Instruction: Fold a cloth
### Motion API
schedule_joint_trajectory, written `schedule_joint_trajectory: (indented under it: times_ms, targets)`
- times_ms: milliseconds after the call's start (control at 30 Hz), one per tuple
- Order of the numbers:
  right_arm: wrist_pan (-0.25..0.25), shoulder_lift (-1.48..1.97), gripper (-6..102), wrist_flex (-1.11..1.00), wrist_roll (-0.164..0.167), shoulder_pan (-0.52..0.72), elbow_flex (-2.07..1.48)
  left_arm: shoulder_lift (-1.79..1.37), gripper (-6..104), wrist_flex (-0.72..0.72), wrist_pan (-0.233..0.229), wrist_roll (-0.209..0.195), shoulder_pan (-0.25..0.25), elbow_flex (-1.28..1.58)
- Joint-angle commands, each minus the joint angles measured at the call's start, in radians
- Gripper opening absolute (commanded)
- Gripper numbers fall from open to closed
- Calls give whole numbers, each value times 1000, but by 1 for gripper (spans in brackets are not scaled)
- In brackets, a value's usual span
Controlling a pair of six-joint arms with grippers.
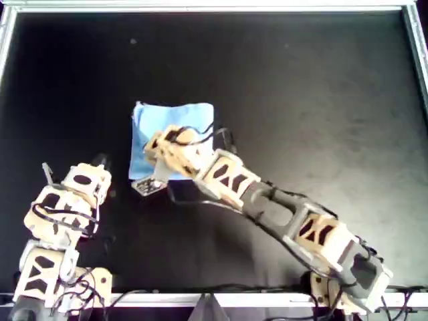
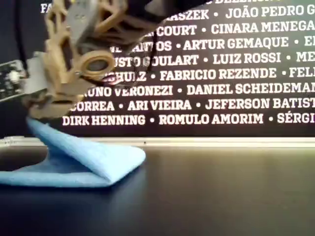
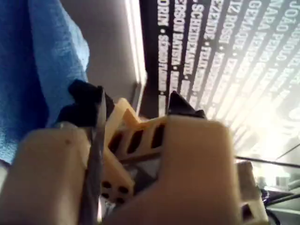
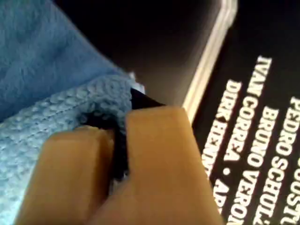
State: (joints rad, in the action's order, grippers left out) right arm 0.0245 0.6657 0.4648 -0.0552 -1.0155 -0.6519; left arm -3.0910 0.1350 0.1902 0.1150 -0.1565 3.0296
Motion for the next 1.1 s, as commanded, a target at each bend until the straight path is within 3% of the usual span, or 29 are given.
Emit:
schedule_joint_trajectory:
  times_ms: [0, 100, 300, 400, 700, 967, 1067]
  targets:
    - [5, 15, 3, -38, 3, -5, 101, 2, 49, -2, 5, -3, 2, -15]
    - [5, 11, 10, -38, -11, -3, 98, 2, 49, -2, 5, -3, 2, -15]
    - [5, 31, 44, -37, -11, -5, 80, 2, 49, -2, 5, -3, 2, -15]
    - [5, 40, 49, -20, -11, 3, 80, 2, 49, -2, 5, -3, 2, -15]
    - [5, 87, 40, 43, 0, 29, 78, 2, 49, -2, 5, -3, 2, -15]
    - [5, 403, 4, 356, 5, 179, -38, 2, 49, -2, 5, -3, 2, -15]
    - [-11, 531, -3, 423, -11, 276, -137, 2, 49, -2, 5, -3, 2, -15]
